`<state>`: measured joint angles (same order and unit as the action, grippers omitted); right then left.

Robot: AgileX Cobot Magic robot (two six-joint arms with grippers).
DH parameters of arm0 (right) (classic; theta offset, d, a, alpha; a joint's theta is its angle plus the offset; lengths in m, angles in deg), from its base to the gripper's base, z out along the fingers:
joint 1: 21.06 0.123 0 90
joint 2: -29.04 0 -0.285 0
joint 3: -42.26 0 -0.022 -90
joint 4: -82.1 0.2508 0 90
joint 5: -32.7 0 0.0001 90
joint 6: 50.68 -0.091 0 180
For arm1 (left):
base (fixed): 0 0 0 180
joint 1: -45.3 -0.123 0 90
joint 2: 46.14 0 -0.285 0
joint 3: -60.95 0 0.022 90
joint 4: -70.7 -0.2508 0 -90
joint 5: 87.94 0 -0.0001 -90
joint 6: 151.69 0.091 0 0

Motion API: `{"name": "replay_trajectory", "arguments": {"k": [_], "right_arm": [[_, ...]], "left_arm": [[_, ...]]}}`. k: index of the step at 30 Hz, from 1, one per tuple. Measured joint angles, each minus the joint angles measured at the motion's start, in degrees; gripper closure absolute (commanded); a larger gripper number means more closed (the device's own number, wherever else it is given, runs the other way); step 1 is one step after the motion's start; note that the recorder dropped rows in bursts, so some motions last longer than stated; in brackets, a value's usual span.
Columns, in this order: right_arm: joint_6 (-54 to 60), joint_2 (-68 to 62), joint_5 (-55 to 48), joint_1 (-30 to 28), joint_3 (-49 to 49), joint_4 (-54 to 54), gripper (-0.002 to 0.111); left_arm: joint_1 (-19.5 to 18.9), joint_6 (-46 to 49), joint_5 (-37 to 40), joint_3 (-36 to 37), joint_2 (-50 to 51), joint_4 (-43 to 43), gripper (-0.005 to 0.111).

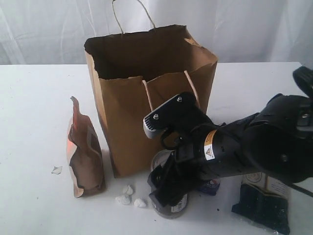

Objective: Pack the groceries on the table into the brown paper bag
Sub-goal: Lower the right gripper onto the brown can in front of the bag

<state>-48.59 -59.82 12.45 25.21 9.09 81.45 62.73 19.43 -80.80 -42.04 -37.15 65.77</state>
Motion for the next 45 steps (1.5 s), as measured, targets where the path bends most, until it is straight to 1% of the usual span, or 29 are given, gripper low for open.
{"name": "replay_trajectory", "arguments": {"k": [8,10,11,12,14,17,20,21,32,45], "right_arm": [[0.0,-3.3,2.2,0.0,0.0,0.0,0.029],[0.0,-3.9,2.5,0.0,0.0,0.0,0.033],[0.0,-4.3,2.8,0.0,0.0,0.0,0.036],[0.0,-4.5,2.9,0.0,0.0,0.0,0.040],[0.0,-4.7,3.2,0.0,0.0,-0.1,0.053],[0.0,-4.8,3.3,0.0,0.0,-0.1,0.080],[0.0,-4.8,3.3,0.0,0.0,-0.1,0.103],[-0.1,-4.6,3.2,0.0,0.0,-0.1,0.108],[-0.8,3.2,2.8,0.0,-0.3,-0.1,0.108],[-0.9,12.3,-0.5,0.0,-0.3,-0.4,0.108]], "left_arm": [[0.0,0.0,0.0,0.0,0.0,0.0,0.106],[0.0,0.0,0.0,0.0,0.0,0.0,0.106],[0.0,0.0,0.0,0.0,0.0,0.0,0.106],[0.0,0.0,0.0,0.0,0.0,0.0,0.106],[0.0,0.0,0.0,0.0,0.0,0.0,0.106],[0.0,0.0,0.0,0.0,0.0,0.0,0.106],[0.0,0.0,0.0,0.0,0.0,0.0,0.106],[0.0,0.0,0.0,0.0,0.0,0.0,0.106],[0.0,0.0,0.0,0.0,0.0,0.0,0.106],[0.0,0.0,0.0,0.0,0.0,0.0,0.106]]}}
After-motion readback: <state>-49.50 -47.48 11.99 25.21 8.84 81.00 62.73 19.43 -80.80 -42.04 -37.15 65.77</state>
